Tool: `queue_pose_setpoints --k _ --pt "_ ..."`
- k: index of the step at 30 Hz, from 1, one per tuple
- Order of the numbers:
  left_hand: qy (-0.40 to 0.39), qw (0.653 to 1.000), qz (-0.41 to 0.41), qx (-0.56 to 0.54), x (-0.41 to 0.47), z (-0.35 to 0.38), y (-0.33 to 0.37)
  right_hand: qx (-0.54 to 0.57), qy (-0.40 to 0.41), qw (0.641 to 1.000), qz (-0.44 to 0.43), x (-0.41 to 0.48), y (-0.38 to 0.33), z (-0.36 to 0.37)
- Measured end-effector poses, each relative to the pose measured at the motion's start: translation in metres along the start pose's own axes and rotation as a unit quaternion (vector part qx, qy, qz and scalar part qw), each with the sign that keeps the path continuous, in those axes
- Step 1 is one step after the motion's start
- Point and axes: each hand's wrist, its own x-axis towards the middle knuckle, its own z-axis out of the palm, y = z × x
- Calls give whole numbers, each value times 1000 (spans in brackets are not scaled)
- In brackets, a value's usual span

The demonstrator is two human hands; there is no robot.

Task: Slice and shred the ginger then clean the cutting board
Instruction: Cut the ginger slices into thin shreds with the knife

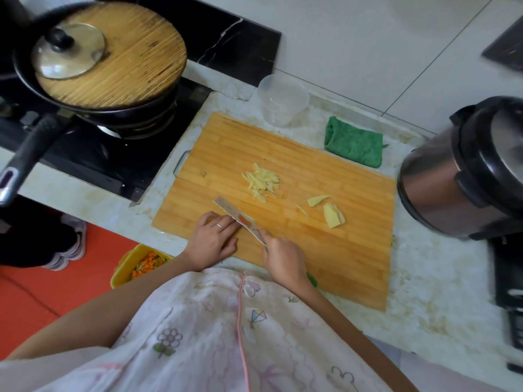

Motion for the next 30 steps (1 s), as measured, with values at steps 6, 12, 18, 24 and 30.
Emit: queue_pose_setpoints --k 6,12,18,24,30 --pt "3 1000 -8 0 0 1 0 -2 5 1000 -6 1 0 -1" --pt "-13 1000 -13 -2 -1 2 -2 -2 -6 1000 -2 -1 -1 -3" --pt "-8 1000 -10 -10 -1 3 -2 -5 -4 1000 -5 5 -4 -3" --pt "-18 1000 -6 -7 -3 3 -5 -1 -5 1000 -1 1 -1 -3" --pt "-5 1000 -10 -16 -1 4 -4 6 8 1000 -5 6 -5 -5"
